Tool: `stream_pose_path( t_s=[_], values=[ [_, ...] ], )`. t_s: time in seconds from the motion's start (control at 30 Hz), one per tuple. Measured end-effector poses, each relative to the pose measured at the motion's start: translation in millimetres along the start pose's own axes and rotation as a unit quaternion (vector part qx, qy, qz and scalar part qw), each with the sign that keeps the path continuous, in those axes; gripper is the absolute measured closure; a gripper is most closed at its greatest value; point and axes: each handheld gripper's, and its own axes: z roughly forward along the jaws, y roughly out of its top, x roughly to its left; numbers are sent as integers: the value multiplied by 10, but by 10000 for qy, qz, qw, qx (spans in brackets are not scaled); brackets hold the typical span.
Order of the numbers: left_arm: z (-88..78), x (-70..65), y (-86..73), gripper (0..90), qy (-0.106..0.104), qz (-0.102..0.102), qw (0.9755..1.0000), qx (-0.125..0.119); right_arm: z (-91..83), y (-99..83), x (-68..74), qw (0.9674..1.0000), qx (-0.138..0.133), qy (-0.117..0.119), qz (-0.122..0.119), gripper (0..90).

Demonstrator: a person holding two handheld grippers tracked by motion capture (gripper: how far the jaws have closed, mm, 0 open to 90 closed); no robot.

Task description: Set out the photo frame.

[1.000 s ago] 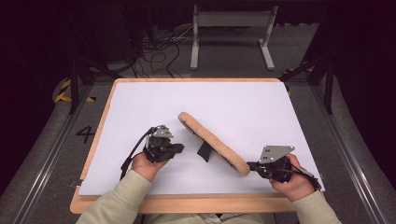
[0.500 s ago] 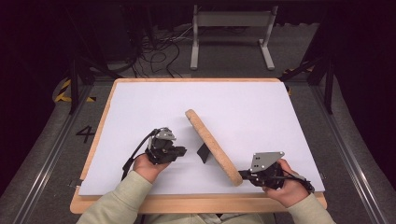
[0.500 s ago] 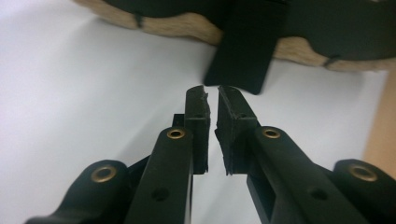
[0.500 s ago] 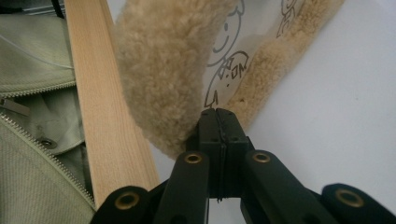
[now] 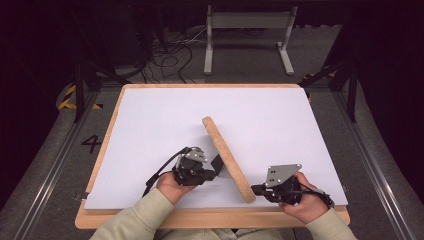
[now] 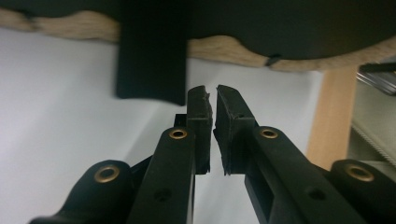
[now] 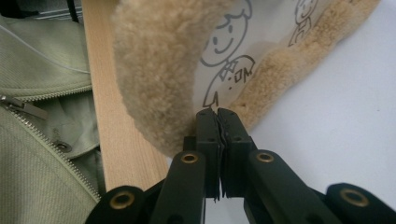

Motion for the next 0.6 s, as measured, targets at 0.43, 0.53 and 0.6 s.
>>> stream_pose_path(
  t_s=[0.43, 0.53, 0.6],
  values=[
    [316, 46, 72, 888, 162, -562, 9983, -28, -60, -42, -26, 9998, -18, -170, 118, 880],
    [357, 40, 77, 897, 318, -539, 9980, -2, -61, -41, -26, 9998, -12, -179, 121, 880],
    [367, 20, 76, 898, 391, -507, 9979, 12, -60, -41, -26, 9998, -9, -182, 121, 880]
  ],
)
